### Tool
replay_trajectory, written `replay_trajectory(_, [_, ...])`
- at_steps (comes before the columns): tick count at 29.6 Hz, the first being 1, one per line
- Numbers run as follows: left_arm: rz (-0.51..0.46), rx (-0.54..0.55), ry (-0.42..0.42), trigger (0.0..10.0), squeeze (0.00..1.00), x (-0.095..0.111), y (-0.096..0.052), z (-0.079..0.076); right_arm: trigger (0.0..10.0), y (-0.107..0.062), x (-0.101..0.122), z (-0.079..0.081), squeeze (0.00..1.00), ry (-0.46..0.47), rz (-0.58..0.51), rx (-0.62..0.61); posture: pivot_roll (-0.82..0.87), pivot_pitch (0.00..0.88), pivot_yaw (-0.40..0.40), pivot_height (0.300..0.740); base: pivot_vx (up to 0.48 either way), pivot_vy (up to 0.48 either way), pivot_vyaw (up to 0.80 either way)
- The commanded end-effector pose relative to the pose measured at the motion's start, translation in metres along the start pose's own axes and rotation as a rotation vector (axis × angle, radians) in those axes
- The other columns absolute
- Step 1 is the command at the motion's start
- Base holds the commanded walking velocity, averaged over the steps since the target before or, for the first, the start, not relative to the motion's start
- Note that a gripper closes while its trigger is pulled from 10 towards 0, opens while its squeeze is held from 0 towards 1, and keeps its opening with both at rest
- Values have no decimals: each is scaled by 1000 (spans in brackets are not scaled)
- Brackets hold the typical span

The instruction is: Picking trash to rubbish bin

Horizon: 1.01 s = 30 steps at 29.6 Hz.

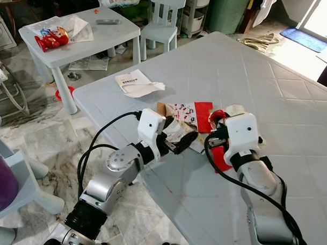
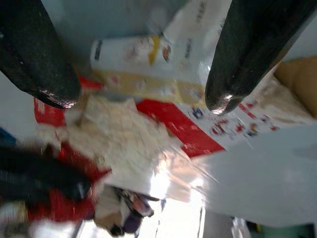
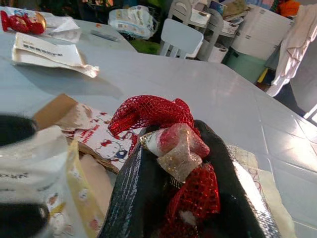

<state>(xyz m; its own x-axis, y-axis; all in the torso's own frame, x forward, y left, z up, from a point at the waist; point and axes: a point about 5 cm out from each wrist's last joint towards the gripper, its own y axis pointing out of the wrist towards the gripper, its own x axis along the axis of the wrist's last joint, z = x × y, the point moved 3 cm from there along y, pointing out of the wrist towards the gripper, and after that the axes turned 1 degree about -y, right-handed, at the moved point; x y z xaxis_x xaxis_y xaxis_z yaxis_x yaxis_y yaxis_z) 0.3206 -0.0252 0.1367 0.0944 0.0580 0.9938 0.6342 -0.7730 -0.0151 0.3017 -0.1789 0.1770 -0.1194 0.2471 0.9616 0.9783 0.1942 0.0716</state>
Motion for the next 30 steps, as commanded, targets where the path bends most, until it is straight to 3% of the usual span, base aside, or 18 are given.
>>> replay_trajectory(1, [39, -33, 13, 10000, 0, -8, 0, -6, 0, -4, 3, -4, 0, -8, -1, 2, -65, 122, -77, 740, 0, 0, 0])
replay_trajectory(5, [71, -42, 50, 10000, 0, -14, -3, -6, 0, -10, 2, -4, 0, -8, 12, 13, -68, 120, -78, 740, 0, 0, 0])
replay_trajectory(15, [166, -64, 114, 10000, 0, -32, -9, -5, 0, -7, 5, -1, 0, 1, 9, 17, -68, 118, -78, 740, 0, 0, 0])
replay_trajectory(16, [183, -70, 114, 7490, 0, -35, -10, -5, 0, -6, 5, 0, 0, 3, 8, 21, -68, 118, -78, 740, 0, 0, 0])
replay_trajectory(18, [187, -65, 115, 0, 0, -37, -11, -4, 0, -6, 5, 0, 0, 4, 8, 23, -62, 112, -79, 740, 0, 0, 0])
replay_trajectory(30, [201, -2, 96, 0, 0, -41, -23, 10, 0, -5, 3, 7, 0, 19, 14, 39, -53, 119, -81, 740, 0, 0, 0])
